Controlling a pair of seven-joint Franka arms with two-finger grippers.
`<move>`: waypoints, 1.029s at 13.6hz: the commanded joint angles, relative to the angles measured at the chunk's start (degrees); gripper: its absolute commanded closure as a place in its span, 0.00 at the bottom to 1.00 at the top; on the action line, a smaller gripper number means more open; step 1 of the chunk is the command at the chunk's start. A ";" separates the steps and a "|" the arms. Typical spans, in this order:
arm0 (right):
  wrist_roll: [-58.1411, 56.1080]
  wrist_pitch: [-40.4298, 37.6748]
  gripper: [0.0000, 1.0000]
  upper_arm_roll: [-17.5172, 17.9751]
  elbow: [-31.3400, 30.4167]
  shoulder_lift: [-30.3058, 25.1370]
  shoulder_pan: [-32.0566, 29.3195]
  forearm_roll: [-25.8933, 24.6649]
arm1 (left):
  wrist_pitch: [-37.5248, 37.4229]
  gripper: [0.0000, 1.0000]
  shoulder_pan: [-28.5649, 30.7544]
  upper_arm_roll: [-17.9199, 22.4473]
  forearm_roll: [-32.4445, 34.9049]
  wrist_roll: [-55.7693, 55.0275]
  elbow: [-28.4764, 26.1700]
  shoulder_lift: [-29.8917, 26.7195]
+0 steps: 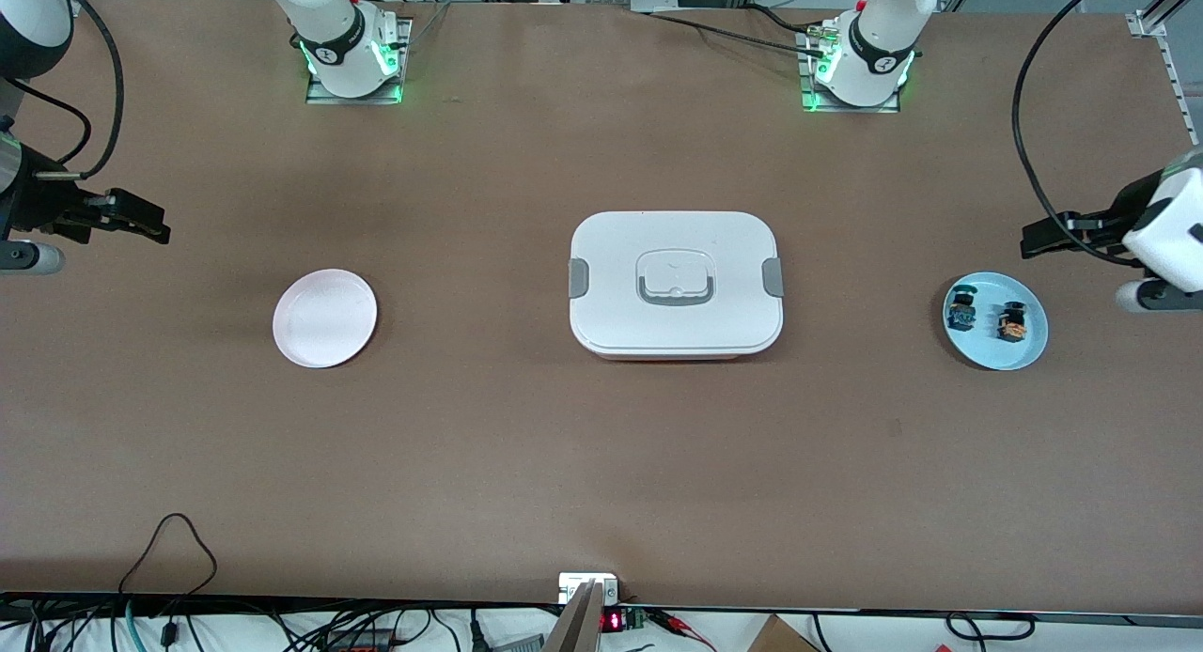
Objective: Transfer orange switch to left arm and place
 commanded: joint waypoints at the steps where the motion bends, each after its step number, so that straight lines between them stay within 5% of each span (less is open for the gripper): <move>1: 0.15 0.45 0.00 0.85 -1.78 -2.07 -0.62 0.01 | -0.88 0.00 -7.69 13.66 -5.04 6.58 -0.78 -2.51; 7: 0.50 1.59 0.00 0.67 -3.89 -3.31 -0.80 0.01 | 10.10 0.00 -11.22 17.39 -5.05 6.77 -19.05 -12.70; 14: 0.58 0.45 0.00 0.67 -1.87 -2.69 -0.71 0.19 | 12.83 0.00 -12.55 19.41 -4.79 6.51 -22.58 -14.65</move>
